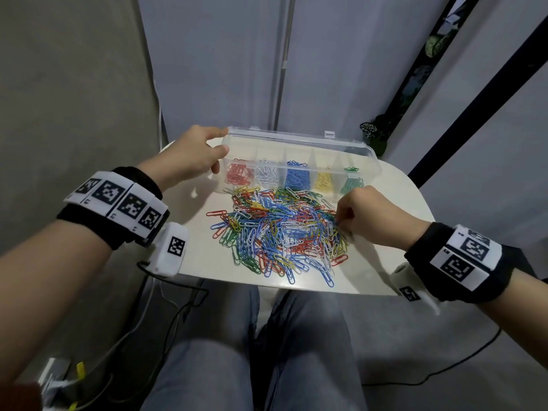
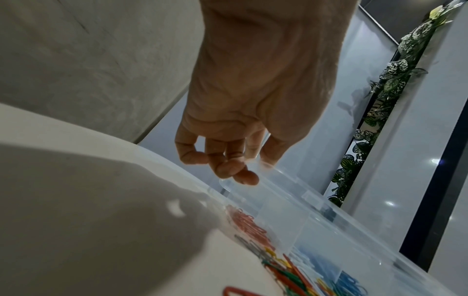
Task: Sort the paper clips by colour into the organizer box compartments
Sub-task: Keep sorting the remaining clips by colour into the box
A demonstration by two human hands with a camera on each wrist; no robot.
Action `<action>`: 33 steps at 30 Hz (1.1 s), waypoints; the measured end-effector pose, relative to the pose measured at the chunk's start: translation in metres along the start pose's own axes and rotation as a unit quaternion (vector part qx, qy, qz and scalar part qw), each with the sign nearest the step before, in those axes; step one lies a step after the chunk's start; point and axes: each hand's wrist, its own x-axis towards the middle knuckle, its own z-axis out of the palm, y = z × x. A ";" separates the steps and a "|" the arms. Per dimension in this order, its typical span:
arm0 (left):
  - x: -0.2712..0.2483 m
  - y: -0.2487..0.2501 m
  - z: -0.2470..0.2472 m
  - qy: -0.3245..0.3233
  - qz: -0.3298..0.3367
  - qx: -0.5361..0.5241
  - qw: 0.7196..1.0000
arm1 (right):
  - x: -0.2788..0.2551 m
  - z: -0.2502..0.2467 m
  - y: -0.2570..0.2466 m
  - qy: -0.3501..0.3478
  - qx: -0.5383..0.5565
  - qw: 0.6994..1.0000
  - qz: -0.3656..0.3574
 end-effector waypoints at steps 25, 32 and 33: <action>0.006 -0.007 0.001 -0.003 0.010 -0.005 1.000 | 0.026 -0.044 0.008 0.052 0.445 0.889 0.097; 0.007 -0.007 0.000 -0.003 0.008 0.001 1.000 | 0.073 -0.059 -0.017 0.138 0.483 0.861 0.082; 0.006 -0.007 0.000 -0.003 0.007 0.003 1.000 | 0.080 -0.057 -0.020 0.143 0.482 0.860 0.087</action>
